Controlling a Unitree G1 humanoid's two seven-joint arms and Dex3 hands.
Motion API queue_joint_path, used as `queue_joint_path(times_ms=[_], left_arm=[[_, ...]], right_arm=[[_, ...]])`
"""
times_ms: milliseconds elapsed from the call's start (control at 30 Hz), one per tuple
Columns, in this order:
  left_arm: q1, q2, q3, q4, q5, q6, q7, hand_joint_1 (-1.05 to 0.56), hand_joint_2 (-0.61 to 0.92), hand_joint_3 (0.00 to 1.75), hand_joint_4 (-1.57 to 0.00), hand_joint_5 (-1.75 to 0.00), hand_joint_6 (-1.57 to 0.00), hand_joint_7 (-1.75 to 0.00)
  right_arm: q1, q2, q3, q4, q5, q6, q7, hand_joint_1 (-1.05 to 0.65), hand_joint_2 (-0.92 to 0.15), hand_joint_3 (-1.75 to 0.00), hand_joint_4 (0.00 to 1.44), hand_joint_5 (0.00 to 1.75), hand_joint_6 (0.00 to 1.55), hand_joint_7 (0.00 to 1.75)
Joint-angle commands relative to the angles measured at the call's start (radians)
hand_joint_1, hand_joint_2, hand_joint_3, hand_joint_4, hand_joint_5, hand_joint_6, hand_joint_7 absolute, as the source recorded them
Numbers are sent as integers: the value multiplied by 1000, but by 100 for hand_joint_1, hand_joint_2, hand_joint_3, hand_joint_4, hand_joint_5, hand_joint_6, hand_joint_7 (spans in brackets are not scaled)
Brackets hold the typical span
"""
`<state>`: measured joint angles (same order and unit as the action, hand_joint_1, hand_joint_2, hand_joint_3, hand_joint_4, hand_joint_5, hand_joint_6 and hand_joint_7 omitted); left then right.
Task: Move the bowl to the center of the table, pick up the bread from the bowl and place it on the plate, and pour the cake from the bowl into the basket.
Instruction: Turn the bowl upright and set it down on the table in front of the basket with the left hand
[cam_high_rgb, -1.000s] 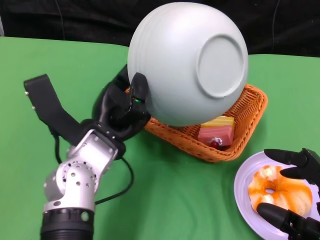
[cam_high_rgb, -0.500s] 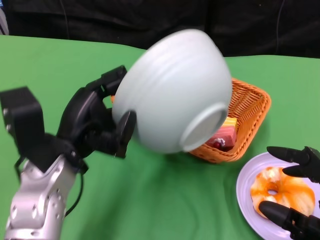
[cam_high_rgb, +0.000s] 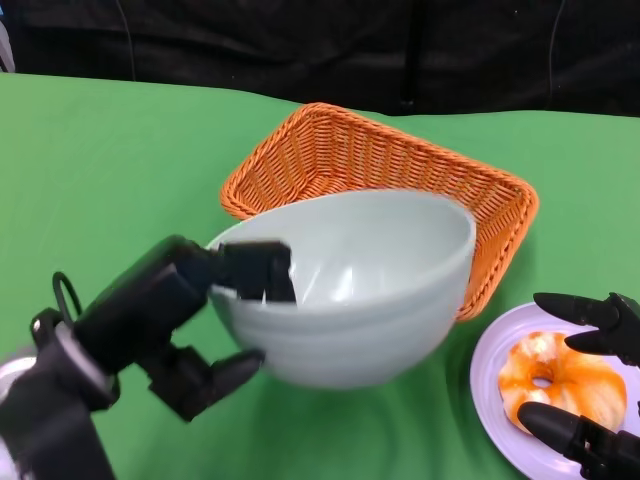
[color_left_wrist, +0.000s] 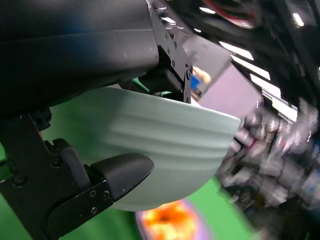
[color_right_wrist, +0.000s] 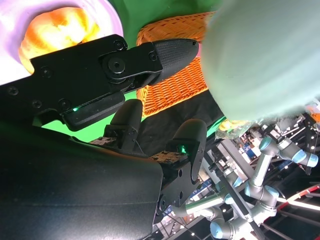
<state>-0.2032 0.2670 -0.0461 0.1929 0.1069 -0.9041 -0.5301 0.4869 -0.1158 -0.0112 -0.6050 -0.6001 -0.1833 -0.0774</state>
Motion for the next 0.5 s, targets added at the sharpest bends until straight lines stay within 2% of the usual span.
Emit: queue_joint_path(times_ms=[33, 100, 200, 233, 300, 367, 400, 433, 500], left_arm=[[-28, 11, 61, 95, 205, -281, 124, -23, 27, 145, -105, -175, -82, -175], [-51, -2, 112, 150, 349, -425, 194, -21, 34, 129, -105, -175, -80, -175], [-79, -19, 187, 198, 538, -568, 271, -20, 33, 124, -105, -175, -78, -175], [-89, -23, 210, 208, 596, -608, 292, -23, 36, 111, -103, -175, -76, -175], [-101, -26, 246, 220, 699, -665, 328, -25, 41, 100, -101, -175, -75, -175], [-101, -19, 273, 197, 816, -695, 359, -28, 55, 77, -98, -175, -73, -175], [-100, -18, 284, 187, 864, -704, 381, -28, 62, 61, -97, -175, -76, -170], [-97, -15, 290, 158, 925, -704, 405, -28, 64, 54, -97, -175, -78, -163], [-87, 1, 276, 115, 1028, -679, 475, -29, 72, 30, -96, -175, -90, -133]], right_arm=[[-2, -12, -9, -4, 10, -4, 1, -42, -92, -18, 44, 88, 28, 66], [-4, -12, -9, -3, 10, -5, 1, -42, -92, -18, 44, 88, 28, 66], [-4, -12, -10, -4, 12, -5, 1, -42, -92, -17, 44, 88, 28, 66], [-3, -12, -11, -4, 11, -5, 0, -42, -92, -17, 44, 89, 28, 66], [-2, -11, -11, -7, 11, -2, 2, -42, -92, -17, 44, 89, 27, 66], [1, -9, -8, -12, 11, 0, 4, -42, -92, -17, 44, 88, 27, 66], [2, -8, -7, -14, 12, 0, 5, -42, -92, -18, 44, 88, 27, 66], [2, -9, -8, -16, 13, 2, 7, -42, -92, -18, 44, 88, 27, 66], [2, -10, -10, -19, 13, 4, 11, -43, -92, -19, 44, 89, 27, 66]])
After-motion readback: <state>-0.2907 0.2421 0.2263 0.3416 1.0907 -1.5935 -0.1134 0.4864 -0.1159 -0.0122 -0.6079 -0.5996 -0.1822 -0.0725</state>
